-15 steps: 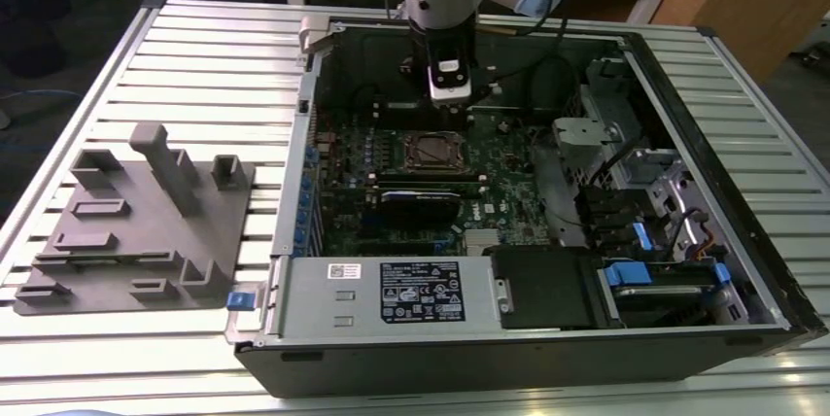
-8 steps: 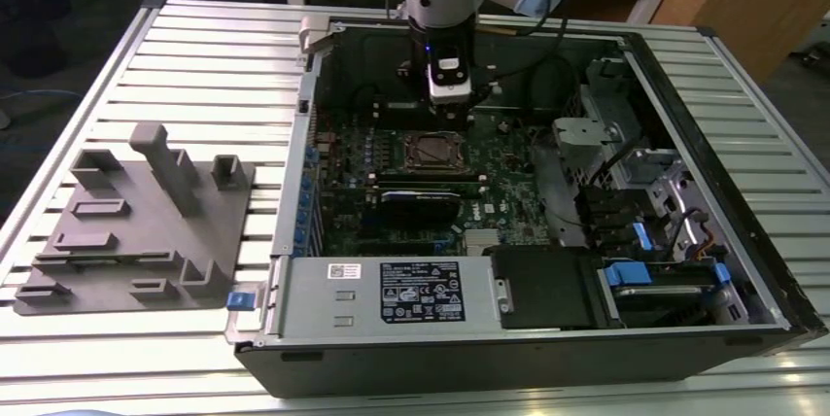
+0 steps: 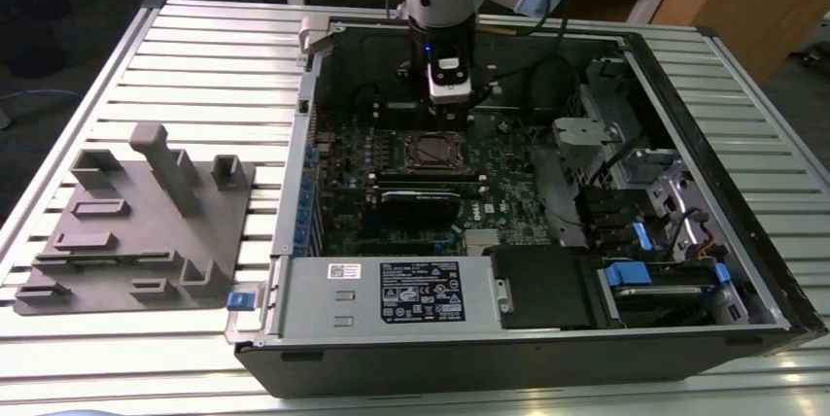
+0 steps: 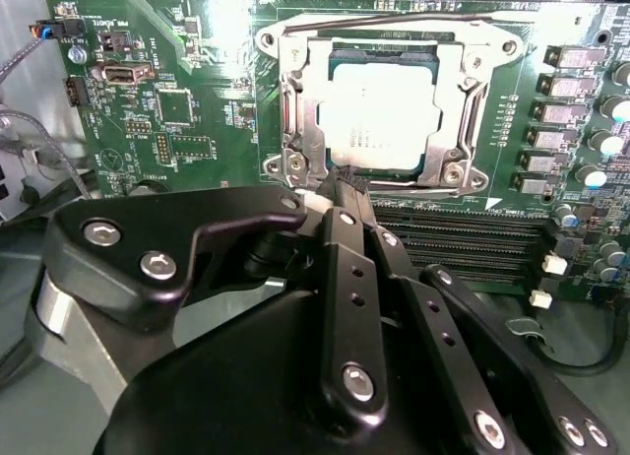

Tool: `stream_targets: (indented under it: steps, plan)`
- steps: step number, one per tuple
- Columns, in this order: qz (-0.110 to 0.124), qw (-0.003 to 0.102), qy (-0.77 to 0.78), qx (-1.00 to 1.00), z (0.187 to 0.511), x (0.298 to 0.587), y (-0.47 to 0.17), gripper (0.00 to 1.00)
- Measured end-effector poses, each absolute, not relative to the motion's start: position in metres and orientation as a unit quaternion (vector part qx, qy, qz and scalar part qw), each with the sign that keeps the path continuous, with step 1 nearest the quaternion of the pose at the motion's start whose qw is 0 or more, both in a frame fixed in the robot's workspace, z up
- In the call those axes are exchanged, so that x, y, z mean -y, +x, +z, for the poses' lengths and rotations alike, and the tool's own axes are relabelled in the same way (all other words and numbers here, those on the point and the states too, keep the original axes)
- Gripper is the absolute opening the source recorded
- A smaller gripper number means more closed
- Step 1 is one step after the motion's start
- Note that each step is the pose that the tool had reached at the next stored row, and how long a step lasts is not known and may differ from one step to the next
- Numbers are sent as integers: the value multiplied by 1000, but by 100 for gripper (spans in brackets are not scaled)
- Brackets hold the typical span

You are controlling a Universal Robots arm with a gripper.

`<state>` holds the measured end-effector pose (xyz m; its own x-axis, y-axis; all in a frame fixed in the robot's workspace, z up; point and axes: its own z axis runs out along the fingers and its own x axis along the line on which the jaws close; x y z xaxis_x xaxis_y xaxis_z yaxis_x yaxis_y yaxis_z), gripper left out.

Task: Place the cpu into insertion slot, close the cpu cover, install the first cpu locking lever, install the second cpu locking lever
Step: 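Install the first cpu locking lever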

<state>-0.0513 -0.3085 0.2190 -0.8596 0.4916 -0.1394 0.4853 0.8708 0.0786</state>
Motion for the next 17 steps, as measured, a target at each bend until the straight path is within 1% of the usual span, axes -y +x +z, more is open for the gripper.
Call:
stream_targets:
  steps: [3, 4, 9, 17]
  plan:
    - [20, 77, 251, -965, 219, 308, -51, 11]
    - [16, 76, 248, -966, 218, 308, -51, 11]
    - [-2, 67, 223, -973, 217, 309, -51, 11]
    - [-16, 53, 172, -984, 215, 309, -51, 11]
